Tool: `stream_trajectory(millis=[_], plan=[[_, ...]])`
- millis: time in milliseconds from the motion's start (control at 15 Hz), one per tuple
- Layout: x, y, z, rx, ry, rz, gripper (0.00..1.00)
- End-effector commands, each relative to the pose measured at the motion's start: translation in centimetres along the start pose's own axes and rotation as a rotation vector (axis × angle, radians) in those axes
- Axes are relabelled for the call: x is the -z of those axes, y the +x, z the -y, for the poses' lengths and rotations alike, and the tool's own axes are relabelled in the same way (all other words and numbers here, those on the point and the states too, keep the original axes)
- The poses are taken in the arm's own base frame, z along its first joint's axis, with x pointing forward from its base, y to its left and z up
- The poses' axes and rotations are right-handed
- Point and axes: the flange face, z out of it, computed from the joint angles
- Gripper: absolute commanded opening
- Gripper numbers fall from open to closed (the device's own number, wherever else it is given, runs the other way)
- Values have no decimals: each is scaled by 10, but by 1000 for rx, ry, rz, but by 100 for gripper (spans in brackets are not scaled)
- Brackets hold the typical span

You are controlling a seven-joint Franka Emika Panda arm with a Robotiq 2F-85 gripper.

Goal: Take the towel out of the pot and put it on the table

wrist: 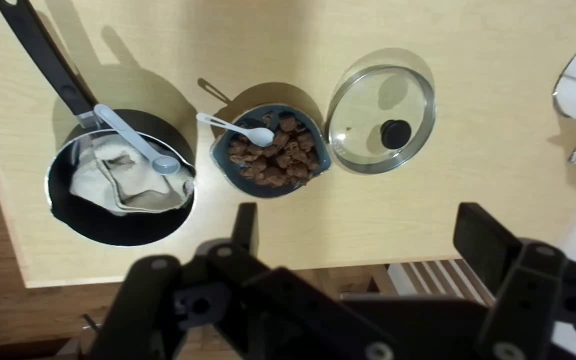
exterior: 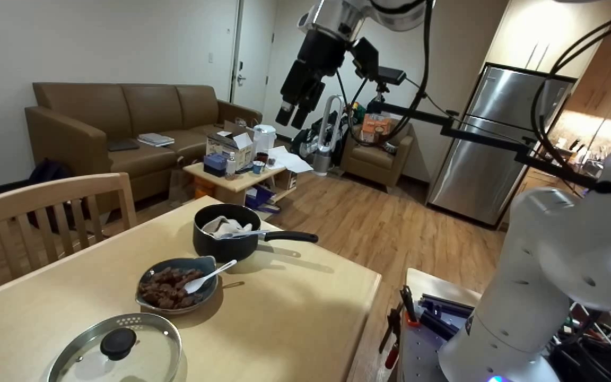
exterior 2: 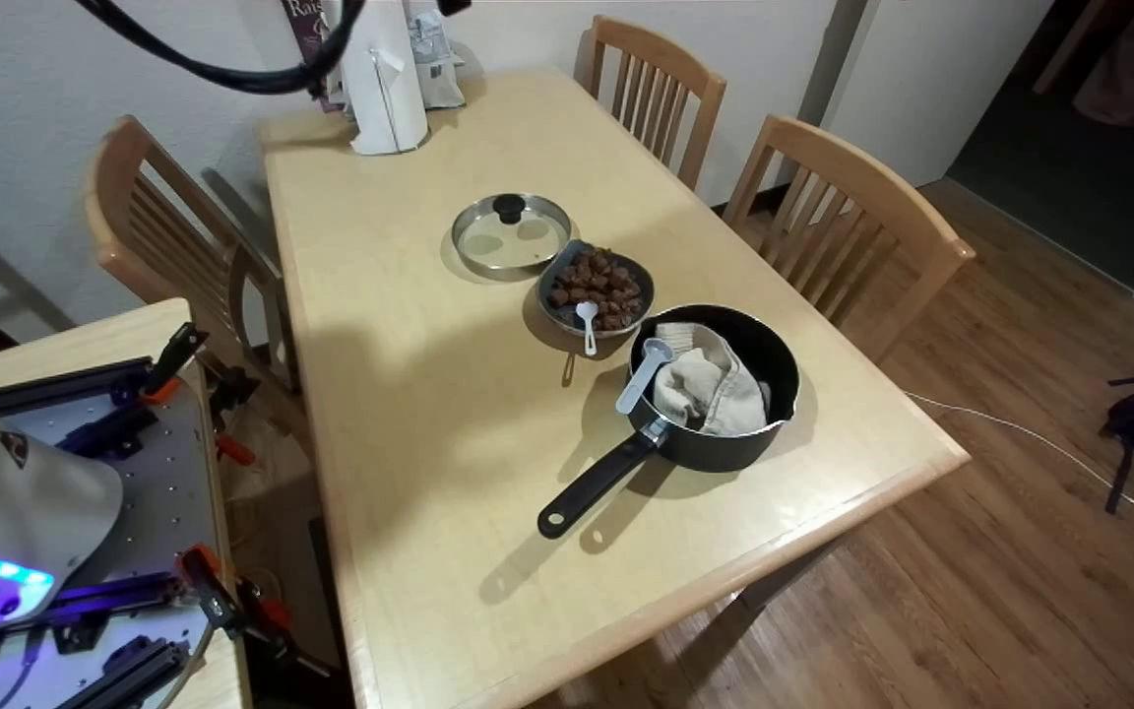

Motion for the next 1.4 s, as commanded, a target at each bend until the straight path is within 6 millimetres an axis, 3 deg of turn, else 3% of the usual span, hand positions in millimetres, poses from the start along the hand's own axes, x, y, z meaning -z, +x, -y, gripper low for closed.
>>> stream_trajectory(millis=[0,267,333,467,667,800,1200,1333], plan=[[-25,40,-47,-144,-69,43,100],[-55,46,-107,-296,-82,96,100],[-49,38,-90,-228,-66,91,100],[-60,40,-109,-266,-72,111,100],[-64,42,-108,-242,-95,116,100],[-91,61,-115,-211,-116,140,100],[-206,112,-176,-143,-175,208,100],[-233,120,-190,-133,-198,242,100]])
